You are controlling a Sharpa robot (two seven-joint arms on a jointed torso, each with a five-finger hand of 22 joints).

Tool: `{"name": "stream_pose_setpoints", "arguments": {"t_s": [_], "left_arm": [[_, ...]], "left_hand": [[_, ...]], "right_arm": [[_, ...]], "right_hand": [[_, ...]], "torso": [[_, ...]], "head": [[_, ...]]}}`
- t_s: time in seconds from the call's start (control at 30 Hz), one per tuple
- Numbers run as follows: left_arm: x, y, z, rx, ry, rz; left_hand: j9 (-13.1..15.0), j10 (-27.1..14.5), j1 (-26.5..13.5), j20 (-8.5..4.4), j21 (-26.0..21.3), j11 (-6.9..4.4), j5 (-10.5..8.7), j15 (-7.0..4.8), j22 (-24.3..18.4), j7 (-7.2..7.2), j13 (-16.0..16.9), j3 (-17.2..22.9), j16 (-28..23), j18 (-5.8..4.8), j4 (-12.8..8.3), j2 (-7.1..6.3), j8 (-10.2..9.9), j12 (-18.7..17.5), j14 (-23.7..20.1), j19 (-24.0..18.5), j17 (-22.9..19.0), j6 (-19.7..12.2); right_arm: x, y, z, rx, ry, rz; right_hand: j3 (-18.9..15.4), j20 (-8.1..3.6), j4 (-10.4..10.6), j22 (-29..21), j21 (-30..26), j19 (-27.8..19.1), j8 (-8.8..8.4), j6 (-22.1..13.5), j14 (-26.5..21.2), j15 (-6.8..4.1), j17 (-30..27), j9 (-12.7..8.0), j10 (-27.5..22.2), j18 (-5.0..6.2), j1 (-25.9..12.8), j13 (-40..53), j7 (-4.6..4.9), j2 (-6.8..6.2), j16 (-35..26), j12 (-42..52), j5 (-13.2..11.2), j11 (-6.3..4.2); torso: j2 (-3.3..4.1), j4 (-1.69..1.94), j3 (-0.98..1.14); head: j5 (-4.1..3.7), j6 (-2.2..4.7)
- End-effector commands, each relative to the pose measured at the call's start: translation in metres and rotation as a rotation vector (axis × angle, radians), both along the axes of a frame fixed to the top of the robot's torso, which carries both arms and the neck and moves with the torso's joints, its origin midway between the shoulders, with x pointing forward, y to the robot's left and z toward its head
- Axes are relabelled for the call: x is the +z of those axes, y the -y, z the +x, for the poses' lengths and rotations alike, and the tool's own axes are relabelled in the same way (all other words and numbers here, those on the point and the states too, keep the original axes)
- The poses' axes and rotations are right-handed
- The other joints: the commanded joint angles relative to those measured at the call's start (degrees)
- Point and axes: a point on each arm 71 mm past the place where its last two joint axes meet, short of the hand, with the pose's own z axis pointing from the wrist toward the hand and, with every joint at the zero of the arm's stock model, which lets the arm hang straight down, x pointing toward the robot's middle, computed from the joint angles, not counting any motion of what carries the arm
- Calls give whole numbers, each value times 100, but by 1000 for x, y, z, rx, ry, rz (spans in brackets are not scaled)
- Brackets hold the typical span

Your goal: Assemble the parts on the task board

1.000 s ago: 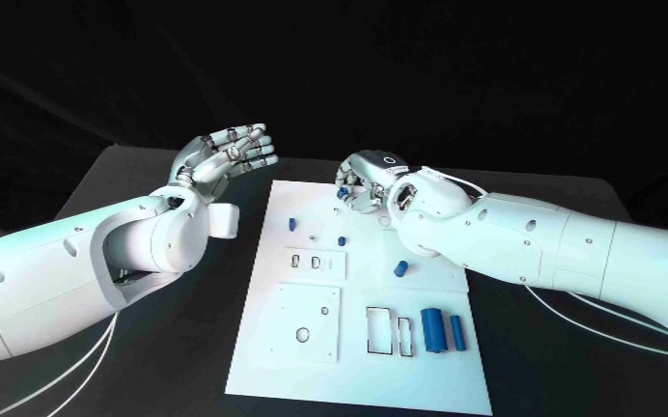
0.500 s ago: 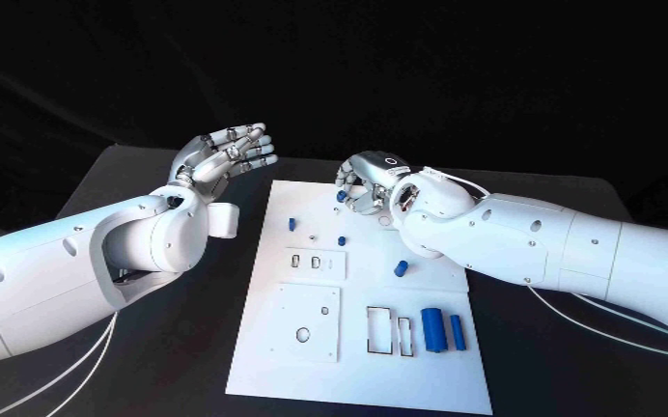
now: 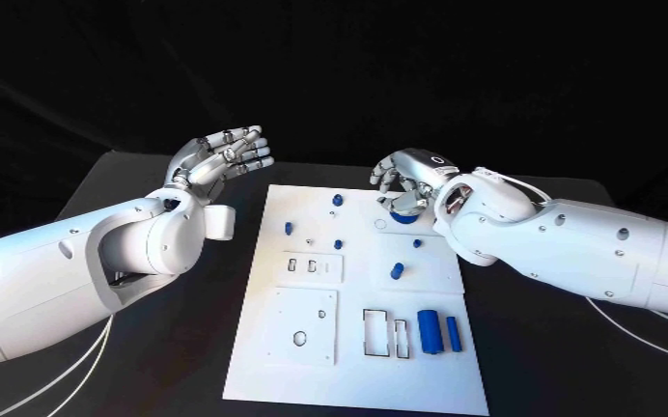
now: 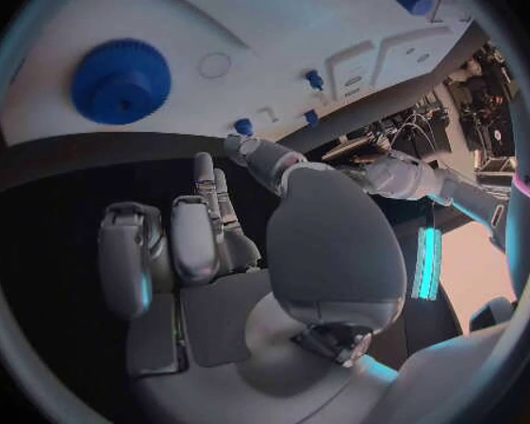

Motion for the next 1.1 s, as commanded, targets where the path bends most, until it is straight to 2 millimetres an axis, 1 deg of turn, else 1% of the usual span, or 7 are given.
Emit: {"name": "stream_pose_setpoints", "arguments": {"t_s": [0.03,0.23,0.3,0.33,0.43,0.83,1.1], "left_arm": [[2,0,0,-11,10,-10],[1,-1,1,-8,10,-9],[1,-1,1,-9,10,-10],[1,-1,1,-9,11,-10],[1,-1,1,-9,12,-10],[1,0,1,-16,11,-12],[1,-1,1,-12,7,-10]], "left_hand": [[-8,-29,-64,10,-38,5,16,-6,-9,529,-3,45,-34,-39,4,-10,-18,-20,-28,-43,9,-46],[-8,-29,-64,10,-38,5,16,-6,-9,529,-3,45,-34,-39,4,-10,-18,-20,-28,-43,9,-46],[-8,-29,-64,10,-38,5,16,-6,-9,529,-3,45,-34,-39,4,-10,-18,-20,-28,-43,9,-46],[-8,-29,-64,10,-38,5,16,-6,-9,529,-3,45,-34,-39,4,-10,-18,-20,-28,-43,9,-46],[-8,-29,-67,10,-40,6,16,-5,-11,530,-3,50,-36,-40,1,-12,-17,-20,-28,-46,10,-46],[-7,-29,-68,10,-41,6,16,-5,-11,530,-3,51,-36,-39,0,-11,-16,-19,-28,-47,10,-41],[-7,-29,-68,10,-41,6,16,-5,-11,530,-3,51,-36,-39,0,-11,-16,-19,-28,-47,10,-41]], "right_arm": [[-1,20,-2,-59,-78,35],[-2,53,-4,-130,-164,94],[-4,60,-3,-145,-192,104],[-4,63,-3,-150,-202,106],[-6,67,-2,-160,-223,108],[-19,60,14,-200,-300,146],[-23,55,18,-205,-311,148]], "right_hand": [[-106,-19,-12,426,11,49,-76,-99,45,-24,2,9,168,-11,20,37,12,-58,26,110,-17,-18],[-915,-107,50,590,90,140,-149,-205,103,-120,201,128,512,-46,256,751,-51,-24,156,1165,11,-140],[-1342,-134,116,774,198,238,-98,-246,202,-134,644,237,287,-87,409,1682,-74,61,405,2299,29,-169],[-1527,-95,184,839,232,267,-31,-287,231,-116,885,330,7,-107,529,3023,-117,104,552,3675,38,-139],[-1645,-79,385,1026,344,363,37,-310,357,-81,1573,405,592,-142,510,4547,-34,195,885,5166,34,-107],[-1673,-46,546,1277,500,495,71,-331,444,-47,2073,447,993,-202,564,5383,-10,241,1111,5943,33,-78],[-1657,-42,576,1312,522,514,78,-323,453,-43,2127,450,1023,-211,556,5446,-8,255,1135,6002,34,-75]], "torso": [[-47,-44,13],[-69,-54,45],[-68,-56,53],[-68,-58,58],[-65,-63,67],[-49,-17,44],[-25,-21,41]], "head": [[-36,18],[-57,22],[-67,26],[-73,25],[-61,22],[-101,-6],[-107,-35]]}}
